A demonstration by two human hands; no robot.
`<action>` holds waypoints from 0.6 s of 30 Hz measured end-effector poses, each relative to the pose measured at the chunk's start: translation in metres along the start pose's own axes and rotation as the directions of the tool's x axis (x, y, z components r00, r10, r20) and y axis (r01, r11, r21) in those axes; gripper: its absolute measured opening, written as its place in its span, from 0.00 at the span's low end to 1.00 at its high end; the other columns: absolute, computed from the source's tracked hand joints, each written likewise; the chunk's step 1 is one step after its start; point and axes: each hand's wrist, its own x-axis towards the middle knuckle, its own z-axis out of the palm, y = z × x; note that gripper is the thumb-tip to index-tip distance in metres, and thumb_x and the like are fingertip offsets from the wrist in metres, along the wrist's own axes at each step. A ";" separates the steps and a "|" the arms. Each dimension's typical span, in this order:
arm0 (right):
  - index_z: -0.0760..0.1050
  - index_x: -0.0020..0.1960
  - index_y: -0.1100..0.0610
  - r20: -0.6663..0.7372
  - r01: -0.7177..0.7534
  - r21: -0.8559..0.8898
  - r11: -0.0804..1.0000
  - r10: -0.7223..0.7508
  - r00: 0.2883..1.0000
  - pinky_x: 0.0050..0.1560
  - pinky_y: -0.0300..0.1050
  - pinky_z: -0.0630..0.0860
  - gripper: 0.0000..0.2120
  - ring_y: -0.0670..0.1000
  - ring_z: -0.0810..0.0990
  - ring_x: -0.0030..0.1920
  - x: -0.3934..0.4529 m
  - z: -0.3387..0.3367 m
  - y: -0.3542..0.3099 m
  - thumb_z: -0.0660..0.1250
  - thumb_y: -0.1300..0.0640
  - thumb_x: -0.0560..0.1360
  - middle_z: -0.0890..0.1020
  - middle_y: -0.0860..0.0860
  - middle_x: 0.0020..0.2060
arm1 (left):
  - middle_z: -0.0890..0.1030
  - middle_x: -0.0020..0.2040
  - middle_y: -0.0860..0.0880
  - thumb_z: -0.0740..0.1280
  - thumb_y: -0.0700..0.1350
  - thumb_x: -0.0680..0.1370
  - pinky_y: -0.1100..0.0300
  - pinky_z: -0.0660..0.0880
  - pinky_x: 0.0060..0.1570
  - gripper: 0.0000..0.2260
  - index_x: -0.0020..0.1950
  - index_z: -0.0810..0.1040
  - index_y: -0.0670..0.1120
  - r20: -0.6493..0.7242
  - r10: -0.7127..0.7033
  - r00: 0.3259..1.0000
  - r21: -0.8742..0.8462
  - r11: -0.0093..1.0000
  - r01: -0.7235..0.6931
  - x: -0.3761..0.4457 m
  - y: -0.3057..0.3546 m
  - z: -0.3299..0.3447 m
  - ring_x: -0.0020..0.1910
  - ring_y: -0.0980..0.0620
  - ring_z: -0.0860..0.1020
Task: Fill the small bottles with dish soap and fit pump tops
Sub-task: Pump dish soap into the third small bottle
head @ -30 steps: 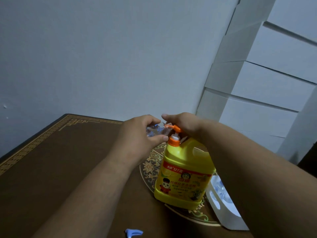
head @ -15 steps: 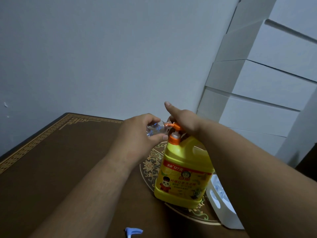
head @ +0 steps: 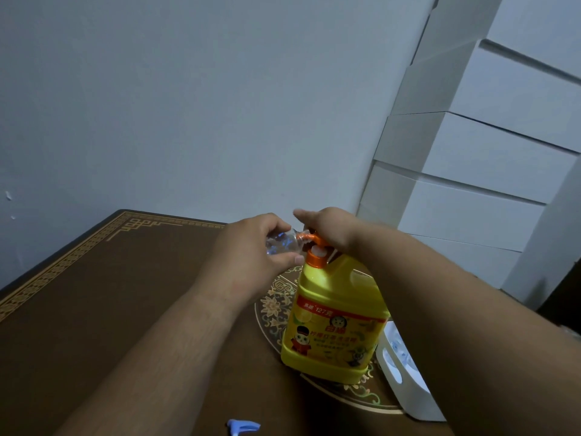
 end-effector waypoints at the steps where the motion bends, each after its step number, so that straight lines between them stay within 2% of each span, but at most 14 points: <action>1: 0.83 0.50 0.56 -0.027 -0.005 0.042 0.999 0.006 1.000 0.48 0.47 0.74 0.26 0.54 0.81 0.45 0.001 -0.001 0.000 0.55 0.38 0.84 0.84 0.51 0.42 | 0.84 0.54 0.59 0.82 0.57 0.70 0.64 0.76 0.49 0.21 0.61 0.83 0.57 -0.010 0.004 1.000 -0.006 1.000 -0.004 0.000 0.000 0.000 0.52 0.59 0.81; 2: 0.82 0.46 0.56 -0.038 -0.002 0.073 0.997 0.005 0.999 0.50 0.48 0.76 0.30 0.54 0.82 0.44 0.001 -0.001 0.001 0.53 0.34 0.83 0.84 0.52 0.40 | 0.84 0.54 0.59 0.81 0.57 0.70 0.67 0.75 0.48 0.22 0.62 0.83 0.57 -0.018 0.007 1.000 -0.010 1.000 -0.007 0.000 0.000 0.000 0.52 0.60 0.81; 4: 0.82 0.45 0.56 -0.060 0.016 0.113 0.994 -0.009 0.998 0.53 0.53 0.78 0.35 0.56 0.82 0.43 0.001 -0.002 0.002 0.49 0.29 0.80 0.84 0.53 0.39 | 0.84 0.54 0.60 0.81 0.58 0.71 0.69 0.73 0.47 0.22 0.63 0.82 0.57 -0.029 0.010 1.000 -0.017 1.000 -0.011 0.000 0.002 0.001 0.51 0.61 0.80; 6: 0.83 0.48 0.57 -0.079 0.017 0.172 0.985 -0.004 0.997 0.49 0.52 0.80 0.38 0.57 0.82 0.42 0.001 -0.003 0.004 0.48 0.27 0.80 0.84 0.55 0.40 | 0.83 0.53 0.60 0.81 0.58 0.71 0.68 0.74 0.48 0.22 0.62 0.82 0.58 -0.041 0.007 0.999 -0.039 0.999 -0.009 -0.001 0.002 0.001 0.51 0.63 0.80; 8: 0.83 0.55 0.58 -0.061 0.007 0.182 0.983 0.004 0.998 0.48 0.51 0.79 0.37 0.57 0.82 0.44 -0.001 -0.004 0.004 0.48 0.30 0.81 0.84 0.56 0.44 | 0.84 0.54 0.60 0.81 0.57 0.71 0.65 0.76 0.50 0.21 0.62 0.83 0.58 -0.049 0.004 0.999 -0.051 0.999 -0.007 -0.001 0.003 0.001 0.51 0.63 0.80; 10: 0.82 0.57 0.60 -0.014 -0.020 0.176 0.984 0.023 1.000 0.48 0.48 0.78 0.32 0.55 0.82 0.44 -0.004 -0.005 0.001 0.53 0.34 0.83 0.84 0.55 0.45 | 0.84 0.54 0.60 0.81 0.57 0.71 0.62 0.78 0.52 0.21 0.62 0.83 0.58 -0.052 0.004 0.999 -0.041 0.999 -0.006 -0.002 0.003 0.001 0.51 0.62 0.80; 12: 0.81 0.57 0.59 0.031 -0.067 0.158 0.985 0.062 0.998 0.41 0.44 0.76 0.26 0.56 0.82 0.42 -0.007 -0.003 -0.001 0.57 0.39 0.84 0.84 0.56 0.45 | 0.83 0.54 0.60 0.81 0.57 0.71 0.61 0.78 0.52 0.21 0.62 0.83 0.58 -0.043 0.008 0.999 -0.011 1.000 -0.009 -0.001 0.003 0.000 0.51 0.61 0.80; 14: 0.78 0.68 0.57 0.058 -0.053 0.034 0.998 0.051 0.997 0.37 0.41 0.73 0.20 0.56 0.82 0.47 -0.006 -0.002 -0.004 0.58 0.46 0.85 0.83 0.54 0.50 | 0.83 0.53 0.60 0.81 0.57 0.71 0.62 0.77 0.49 0.20 0.61 0.83 0.58 -0.016 0.002 1.000 0.016 1.000 -0.002 -0.001 0.003 0.000 0.51 0.60 0.80; 15: 0.73 0.74 0.56 0.082 -0.035 -0.037 0.999 0.038 0.996 0.36 0.40 0.72 0.19 0.56 0.81 0.50 -0.005 -0.002 -0.005 0.60 0.52 0.85 0.82 0.53 0.54 | 0.83 0.52 0.60 0.81 0.58 0.70 0.63 0.77 0.48 0.20 0.60 0.83 0.58 -0.005 -0.002 1.000 0.025 1.000 0.002 -0.002 0.002 0.000 0.51 0.60 0.80; 17: 0.64 0.81 0.54 0.135 -0.020 -0.105 0.994 0.034 0.990 0.41 0.39 0.72 0.29 0.56 0.77 0.59 -0.002 -0.003 -0.005 0.63 0.66 0.81 0.78 0.55 0.66 | 0.84 0.51 0.60 0.81 0.58 0.70 0.61 0.79 0.49 0.18 0.57 0.83 0.58 0.003 -0.007 1.000 0.033 0.999 0.007 -0.002 0.003 0.000 0.50 0.60 0.81; 18: 0.62 0.81 0.53 0.156 -0.005 -0.135 0.991 0.026 0.987 0.44 0.38 0.72 0.32 0.56 0.76 0.60 -0.002 -0.003 -0.005 0.64 0.68 0.80 0.76 0.56 0.70 | 0.84 0.50 0.60 0.81 0.58 0.70 0.60 0.79 0.49 0.18 0.57 0.83 0.58 0.005 -0.011 1.000 0.034 0.999 0.011 -0.003 0.003 0.000 0.49 0.61 0.81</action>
